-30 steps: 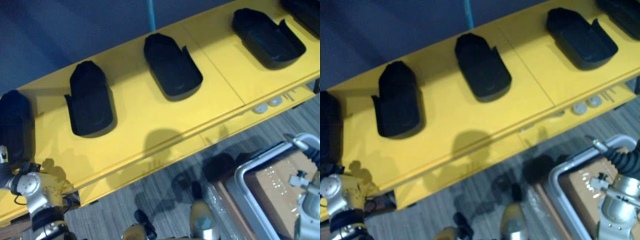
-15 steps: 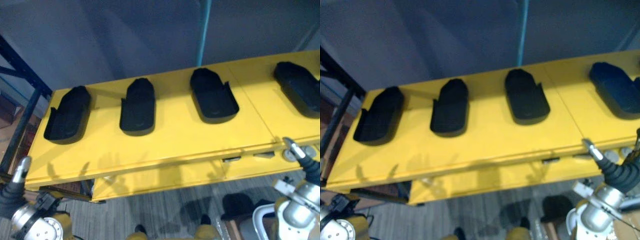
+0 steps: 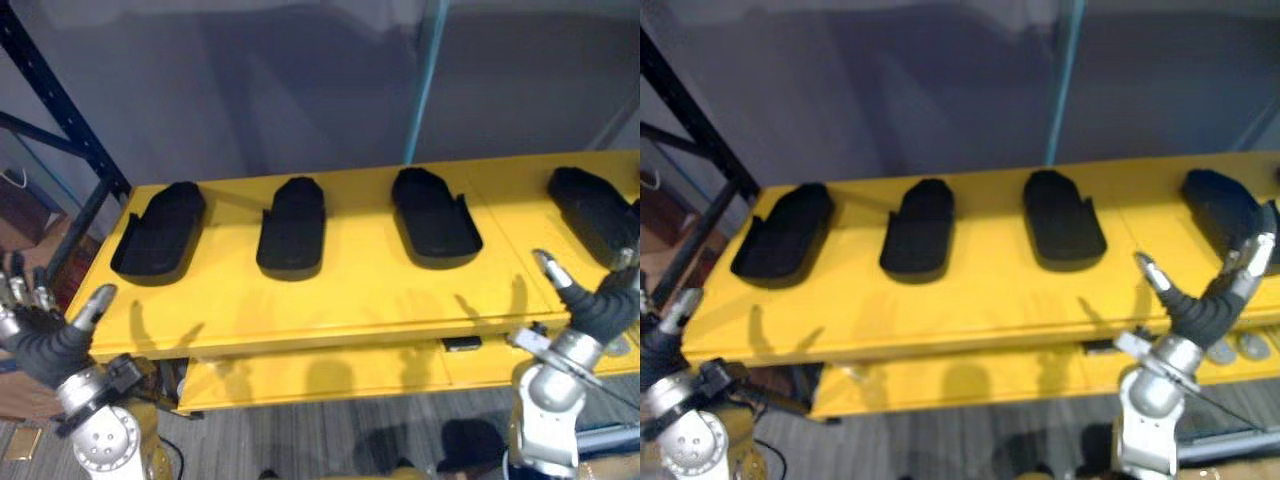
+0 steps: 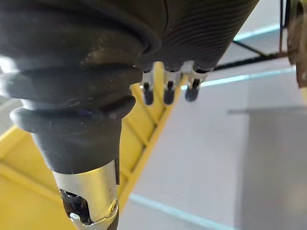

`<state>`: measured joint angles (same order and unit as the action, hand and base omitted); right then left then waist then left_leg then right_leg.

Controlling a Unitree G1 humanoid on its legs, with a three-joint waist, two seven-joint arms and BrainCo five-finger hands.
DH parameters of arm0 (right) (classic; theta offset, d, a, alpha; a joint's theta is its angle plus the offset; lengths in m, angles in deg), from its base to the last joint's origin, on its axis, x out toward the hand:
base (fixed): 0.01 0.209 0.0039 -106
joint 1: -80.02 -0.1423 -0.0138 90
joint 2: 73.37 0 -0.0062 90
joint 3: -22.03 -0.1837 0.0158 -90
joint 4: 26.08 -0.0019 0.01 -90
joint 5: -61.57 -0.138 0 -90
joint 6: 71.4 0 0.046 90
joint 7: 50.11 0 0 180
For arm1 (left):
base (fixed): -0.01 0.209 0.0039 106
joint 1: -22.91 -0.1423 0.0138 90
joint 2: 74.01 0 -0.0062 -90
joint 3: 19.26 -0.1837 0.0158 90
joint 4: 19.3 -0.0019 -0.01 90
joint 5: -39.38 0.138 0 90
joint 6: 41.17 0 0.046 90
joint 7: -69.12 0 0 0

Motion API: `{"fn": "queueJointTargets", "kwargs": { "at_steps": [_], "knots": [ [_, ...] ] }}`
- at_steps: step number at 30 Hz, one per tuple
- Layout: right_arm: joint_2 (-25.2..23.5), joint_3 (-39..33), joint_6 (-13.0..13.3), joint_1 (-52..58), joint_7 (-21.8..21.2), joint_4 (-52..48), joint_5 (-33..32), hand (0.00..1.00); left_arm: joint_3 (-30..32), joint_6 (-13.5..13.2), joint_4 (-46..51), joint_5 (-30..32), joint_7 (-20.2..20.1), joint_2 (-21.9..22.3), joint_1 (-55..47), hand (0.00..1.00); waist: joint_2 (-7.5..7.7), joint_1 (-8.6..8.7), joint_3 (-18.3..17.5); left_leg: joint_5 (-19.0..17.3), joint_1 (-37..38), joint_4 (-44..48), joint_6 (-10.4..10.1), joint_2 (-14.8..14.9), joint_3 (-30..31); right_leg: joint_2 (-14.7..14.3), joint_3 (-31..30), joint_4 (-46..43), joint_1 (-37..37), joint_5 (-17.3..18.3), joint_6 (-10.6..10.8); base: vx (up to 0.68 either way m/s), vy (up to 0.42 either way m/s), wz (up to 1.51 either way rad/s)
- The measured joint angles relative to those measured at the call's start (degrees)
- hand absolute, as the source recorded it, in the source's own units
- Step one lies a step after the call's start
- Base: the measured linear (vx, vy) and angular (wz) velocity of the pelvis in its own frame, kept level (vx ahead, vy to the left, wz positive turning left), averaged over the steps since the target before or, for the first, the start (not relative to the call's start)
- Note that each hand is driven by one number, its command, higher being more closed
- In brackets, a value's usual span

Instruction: Walk over and take plastic housings, then place them on the shelf

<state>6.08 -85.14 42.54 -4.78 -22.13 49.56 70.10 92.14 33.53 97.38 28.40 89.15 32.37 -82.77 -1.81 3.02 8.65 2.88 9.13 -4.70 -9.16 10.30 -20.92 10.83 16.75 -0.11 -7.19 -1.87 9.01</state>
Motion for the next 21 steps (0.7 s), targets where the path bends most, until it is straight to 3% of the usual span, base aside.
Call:
{"fn": "queueJointTargets", "kwargs": {
  "at_steps": [2,5,7,10,11,13,15,16,17,21],
  "knots": [
    [0.0,-2.0,-2.4,0.2,3.8,2.4,1.3,0.00,1.2,1.0,-3.3,0.2,2.2,0.0,-0.3,0.00,0.13,-0.01,-0.2,0.0,0.0,-0.2,0.0,0.0,-0.1,0.0,0.0,0.0,0.0,0.0,0.0,0.00,0.000,0.00],
    [0.0,-13.2,-4.5,0.8,9.3,9.8,-4.1,0.00,11.4,0.6,-15.1,-5.3,6.3,0.0,-0.6,0.00,0.15,-0.05,-1.3,0.0,-0.1,-0.2,-0.1,0.0,-0.3,-0.1,-0.2,0.6,0.1,-0.1,0.0,0.03,0.003,-0.02],
    [-0.1,-22.5,-6.8,2.5,11.1,15.9,-15.5,0.00,20.2,-0.3,-26.3,-11.6,7.6,-0.1,-1.8,0.00,0.23,-0.09,-2.2,-0.1,0.0,-0.2,-0.2,0.1,-0.8,-0.2,-0.5,0.8,0.1,-0.1,0.0,0.06,0.008,-0.07],
    [-0.1,-28.9,-8.1,4.4,9.6,24.6,-31.7,0.00,24.9,-1.9,-42.5,-18.5,8.9,0.0,-2.7,0.00,0.32,-0.58,-3.0,-0.6,0.7,-0.2,-0.5,0.3,-2.0,-0.3,-1.2,0.9,-0.2,-0.1,-0.1,0.01,0.009,-0.17],
    [0.0,-29.7,-8.3,4.5,8.5,26.9,-34.0,0.00,25.3,-2.5,-45.7,-19.8,8.9,0.0,-2.8,0.00,0.41,-0.58,-3.2,-0.7,0.9,-0.3,-0.5,0.3,-2.1,-0.3,-1.3,1.0,-0.4,0.0,-0.1,-0.01,0.001,-0.07],
    [0.7,-30.0,-10.4,4.6,2.5,34.0,-38.5,0.00,25.2,-3.5,-53.1,-23.4,8.4,-0.1,-2.9,0.00,0.84,-0.59,-4.6,-0.8,1.2,-0.3,-0.6,0.5,-2.5,-0.5,-1.4,1.4,-0.6,0.0,-0.2,-0.02,-0.002,-0.08],
    [3.0,-27.0,-16.6,4.5,-8.1,42.6,-40.3,0.00,25.1,-2.6,-61.3,-24.6,7.2,-0.4,-2.3,0.00,1.48,-0.79,-5.4,-0.9,1.9,-0.3,-0.5,0.8,-3.1,-0.8,-1.7,1.5,-0.8,0.4,-0.8,-0.04,-0.006,-0.14],
    [3.7,-26.2,-18.3,4.3,-10.7,44.9,-40.3,0.00,25.1,-1.9,-63.2,-24.7,6.1,-0.7,-2.0,0.00,1.27,-0.81,-5.6,-1.0,1.9,-0.3,-0.4,0.8,-3.1,-0.8,-1.6,1.5,-0.8,0.4,-0.8,-0.05,-0.007,-0.01],
    [5.5,-25.4,-21.4,2.7,-16.9,51.7,-40.2,0.00,24.9,-0.2,-67.2,-25.2,3.3,-1.7,-1.1,0.00,1.33,-0.81,-6.1,-1.2,1.9,-0.3,-0.6,0.8,-2.9,-0.8,-1.5,1.4,-0.8,0.6,-1.0,-0.03,-0.002,0.04],
    [7.8,-23.5,-24.5,-0.4,-29.8,62.4,-36.0,0.00,22.8,5.2,-73.3,-25.0,-3.2,-3.5,0.5,0.00,1.27,-0.89,-6.0,-1.2,1.9,-0.3,-0.7,0.7,-2.8,-0.7,-1.2,1.7,-0.8,0.8,-0.9,-0.01,0.000,0.01]
  ]
}}
